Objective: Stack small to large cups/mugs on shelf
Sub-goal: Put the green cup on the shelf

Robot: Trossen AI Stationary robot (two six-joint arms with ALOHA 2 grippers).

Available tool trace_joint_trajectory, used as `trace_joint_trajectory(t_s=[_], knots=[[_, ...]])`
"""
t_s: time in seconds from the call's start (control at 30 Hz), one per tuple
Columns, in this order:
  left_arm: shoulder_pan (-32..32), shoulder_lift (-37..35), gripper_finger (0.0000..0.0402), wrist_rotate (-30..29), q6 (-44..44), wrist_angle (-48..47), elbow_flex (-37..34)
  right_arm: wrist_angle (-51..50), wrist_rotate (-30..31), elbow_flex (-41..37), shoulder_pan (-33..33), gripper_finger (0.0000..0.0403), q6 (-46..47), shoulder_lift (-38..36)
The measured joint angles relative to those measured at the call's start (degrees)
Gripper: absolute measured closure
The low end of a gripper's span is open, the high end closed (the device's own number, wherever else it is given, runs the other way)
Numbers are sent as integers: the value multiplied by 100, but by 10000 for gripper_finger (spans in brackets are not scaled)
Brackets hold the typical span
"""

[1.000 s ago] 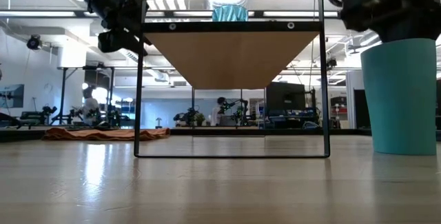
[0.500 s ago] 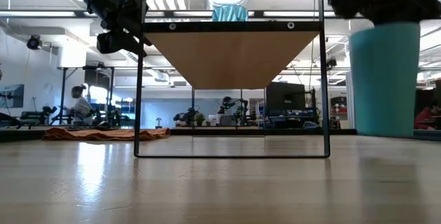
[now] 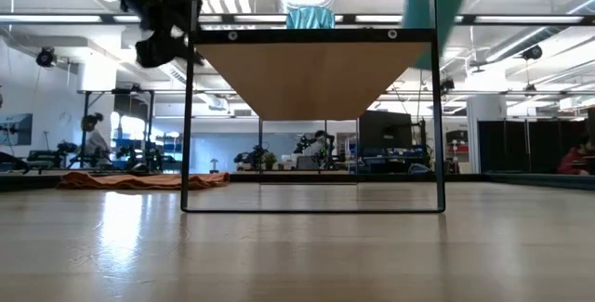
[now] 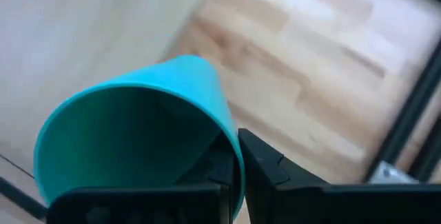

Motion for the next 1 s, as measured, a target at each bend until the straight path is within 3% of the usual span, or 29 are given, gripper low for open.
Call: trace_joint_trajectory(t_s=[0.23, 0.33, 0.57, 0.7, 0.87, 1.0], knots=[[-340, 15, 240, 41, -138, 790, 350, 644, 182, 855, -543, 394, -1183, 374], [-391, 112, 240, 52, -218, 1049, 501, 1004, -31, 1301, -905, 394, -1976, 932], [-428, 390, 240, 44, -566, 1053, 719, 544, -521, 2765, -1312, 394, -3124, 2305], [-488, 650, 240, 30, -691, 1015, 715, 440, -1071, 3399, -1363, 394, -3407, 2719], [-596, 989, 240, -125, -753, 1020, 728, -27, -1107, 4024, -1394, 394, -3476, 3152], [-743, 1227, 240, -134, -781, 1074, 876, -48, -1114, 4001, -1433, 394, -3477, 3322]])
